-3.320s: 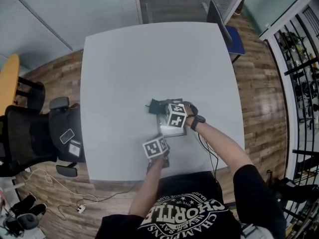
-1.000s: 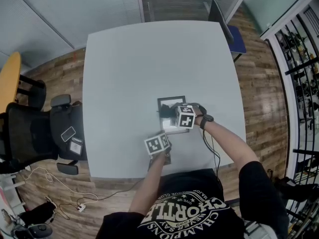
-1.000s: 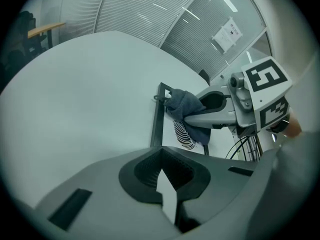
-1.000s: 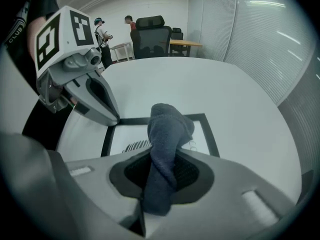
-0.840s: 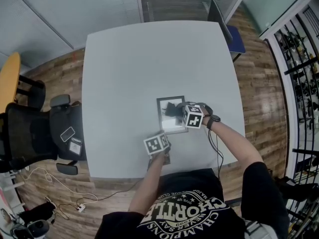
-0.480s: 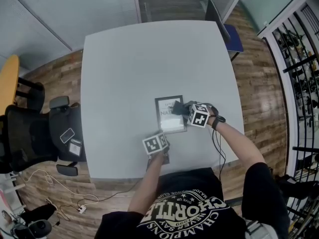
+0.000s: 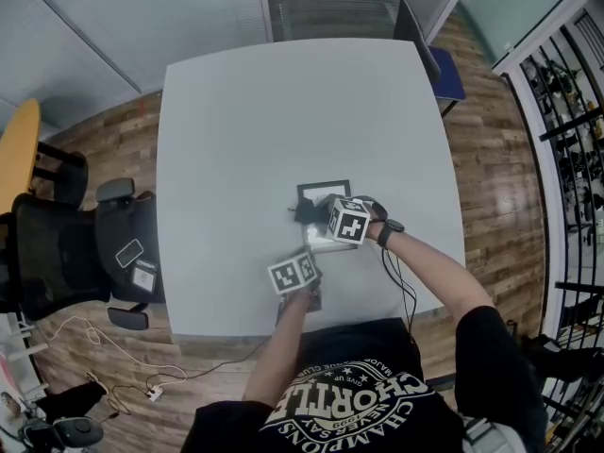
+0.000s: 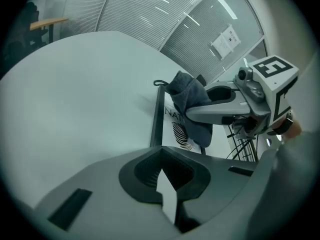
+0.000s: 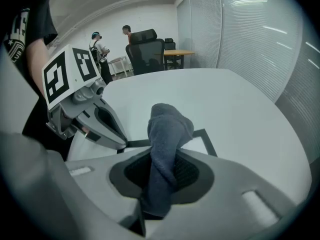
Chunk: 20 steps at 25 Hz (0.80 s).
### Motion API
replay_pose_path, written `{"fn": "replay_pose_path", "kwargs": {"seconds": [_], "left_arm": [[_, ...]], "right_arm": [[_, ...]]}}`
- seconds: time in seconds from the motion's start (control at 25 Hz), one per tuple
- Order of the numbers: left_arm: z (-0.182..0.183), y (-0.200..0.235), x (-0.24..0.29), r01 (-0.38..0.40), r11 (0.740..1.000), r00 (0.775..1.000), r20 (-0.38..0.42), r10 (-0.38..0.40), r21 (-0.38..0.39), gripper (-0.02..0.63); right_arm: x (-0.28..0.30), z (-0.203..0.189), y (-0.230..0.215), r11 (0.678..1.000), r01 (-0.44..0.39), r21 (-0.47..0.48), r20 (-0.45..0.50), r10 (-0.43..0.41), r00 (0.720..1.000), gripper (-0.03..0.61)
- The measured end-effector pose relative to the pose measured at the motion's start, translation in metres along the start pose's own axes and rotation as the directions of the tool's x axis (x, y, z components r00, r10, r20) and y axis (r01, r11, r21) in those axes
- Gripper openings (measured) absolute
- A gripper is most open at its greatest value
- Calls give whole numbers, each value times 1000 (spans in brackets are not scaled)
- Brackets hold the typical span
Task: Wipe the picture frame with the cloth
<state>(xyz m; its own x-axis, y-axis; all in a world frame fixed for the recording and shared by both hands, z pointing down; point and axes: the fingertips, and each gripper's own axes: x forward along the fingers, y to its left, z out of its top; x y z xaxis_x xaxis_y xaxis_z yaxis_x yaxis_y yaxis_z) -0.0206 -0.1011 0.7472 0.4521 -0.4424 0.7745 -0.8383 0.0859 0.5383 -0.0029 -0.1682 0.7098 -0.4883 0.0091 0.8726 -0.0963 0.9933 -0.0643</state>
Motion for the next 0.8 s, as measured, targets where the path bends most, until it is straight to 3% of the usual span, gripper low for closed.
{"fn": "replay_pose_path", "kwargs": {"seconds": [0.28,0.8], "left_arm": [[0,1,-1,39,999,999,20,-39,3,0],[-1,2,-2,60,998,998,28,-61,21,0]], "right_arm": [[34,13,17,997,-70,-16,-45,69,997,84],[-8,-78,0,996,6,94,-128,6,992,84]]}}
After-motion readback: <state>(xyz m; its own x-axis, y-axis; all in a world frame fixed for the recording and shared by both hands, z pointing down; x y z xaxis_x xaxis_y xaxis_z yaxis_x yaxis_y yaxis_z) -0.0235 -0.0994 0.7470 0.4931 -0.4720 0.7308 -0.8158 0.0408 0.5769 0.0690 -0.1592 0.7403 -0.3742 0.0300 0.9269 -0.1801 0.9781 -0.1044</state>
